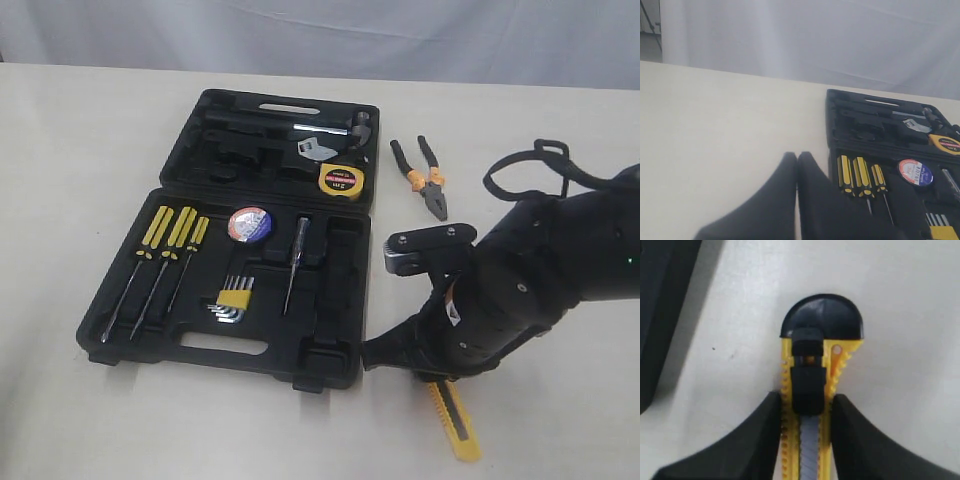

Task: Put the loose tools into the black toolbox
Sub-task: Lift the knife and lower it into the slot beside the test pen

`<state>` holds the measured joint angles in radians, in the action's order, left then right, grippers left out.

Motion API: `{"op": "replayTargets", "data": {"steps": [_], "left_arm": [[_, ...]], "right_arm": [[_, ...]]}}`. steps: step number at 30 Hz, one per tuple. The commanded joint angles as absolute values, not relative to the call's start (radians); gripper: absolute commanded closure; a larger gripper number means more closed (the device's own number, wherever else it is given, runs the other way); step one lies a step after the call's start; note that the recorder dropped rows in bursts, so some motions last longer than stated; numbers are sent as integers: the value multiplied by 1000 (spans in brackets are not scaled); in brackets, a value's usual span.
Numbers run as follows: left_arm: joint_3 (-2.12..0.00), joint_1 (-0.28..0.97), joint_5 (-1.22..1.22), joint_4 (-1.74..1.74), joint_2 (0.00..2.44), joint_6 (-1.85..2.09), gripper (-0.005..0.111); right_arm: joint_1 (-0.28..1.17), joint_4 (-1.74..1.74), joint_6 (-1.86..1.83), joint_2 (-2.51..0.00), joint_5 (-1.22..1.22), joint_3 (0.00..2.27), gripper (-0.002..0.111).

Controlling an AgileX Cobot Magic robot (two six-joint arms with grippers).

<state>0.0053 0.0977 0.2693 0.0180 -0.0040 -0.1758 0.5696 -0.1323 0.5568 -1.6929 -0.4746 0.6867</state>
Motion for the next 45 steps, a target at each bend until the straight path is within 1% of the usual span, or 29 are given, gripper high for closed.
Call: {"op": "replayTargets", "data": {"steps": [1,5,8,10,12,20,33,35,37,42,43,44,45], "left_arm": [[0,103,271,14,0,-175,107],[0,103,271,14,0,-175,107],[0,103,271,14,0,-175,107],[0,103,271,14,0,-175,107],[0,103,271,14,0,-175,107],[0,103,271,14,0,-175,107],[0,103,269,14,0,-175,107],[0,103,269,14,0,-175,107],[0,103,269,15,0,-175,107],[0,103,269,15,0,-175,107],[0,103,269,15,0,-175,107],[0,103,269,15,0,-175,107],[0,103,269,15,0,-175,107]], "right_arm": [[573,-124,602,-1651,-622,772,109],[573,-92,614,-1620,-734,943,109],[573,-99,698,-1679,-730,1087,109],[575,-99,791,-1767,-698,1169,109],[584,-103,868,-1824,-669,1198,109],[584,-142,934,-1904,-615,1202,108],[584,-186,934,-1921,-573,1202,108],[584,-194,912,-1923,-559,1202,102],[584,-194,910,-1923,-557,1202,89],[584,-194,910,-1923,-557,1202,47],[584,-194,912,-1923,-557,1202,42],[584,-194,912,-1923,-557,1202,40],[584,-194,912,-1923,-557,1202,40]]}}
